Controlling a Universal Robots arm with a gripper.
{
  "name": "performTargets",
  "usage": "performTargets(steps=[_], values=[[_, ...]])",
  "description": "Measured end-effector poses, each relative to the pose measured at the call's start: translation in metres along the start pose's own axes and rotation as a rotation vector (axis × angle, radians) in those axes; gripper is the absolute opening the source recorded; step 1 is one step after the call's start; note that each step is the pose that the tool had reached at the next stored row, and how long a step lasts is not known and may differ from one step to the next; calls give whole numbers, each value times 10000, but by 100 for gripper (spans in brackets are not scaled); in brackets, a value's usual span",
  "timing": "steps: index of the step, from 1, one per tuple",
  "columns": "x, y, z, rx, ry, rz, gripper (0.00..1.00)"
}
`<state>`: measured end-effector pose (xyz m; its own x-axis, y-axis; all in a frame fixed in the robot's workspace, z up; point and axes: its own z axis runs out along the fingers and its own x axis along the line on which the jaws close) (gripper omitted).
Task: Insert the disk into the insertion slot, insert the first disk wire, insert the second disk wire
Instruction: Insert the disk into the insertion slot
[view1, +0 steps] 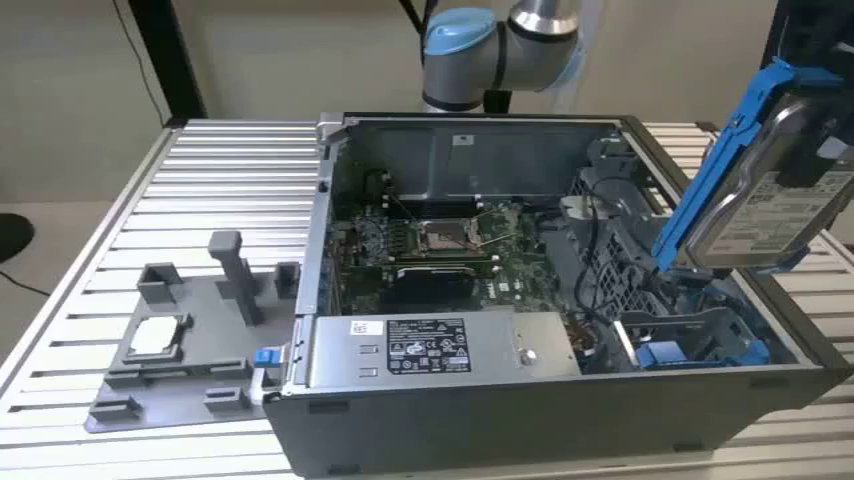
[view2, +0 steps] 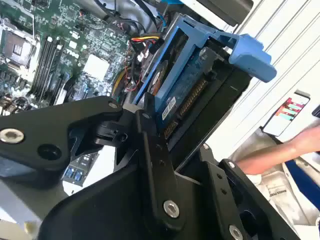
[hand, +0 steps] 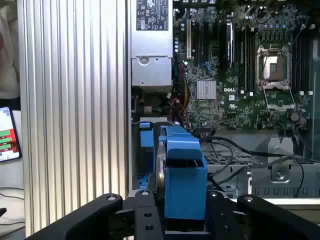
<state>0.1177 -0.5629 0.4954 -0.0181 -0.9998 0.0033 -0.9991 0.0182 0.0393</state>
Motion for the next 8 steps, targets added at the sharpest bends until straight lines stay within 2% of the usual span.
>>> performTargets(steps=[8], values=[[-1,0,0,0,0,0,0]])
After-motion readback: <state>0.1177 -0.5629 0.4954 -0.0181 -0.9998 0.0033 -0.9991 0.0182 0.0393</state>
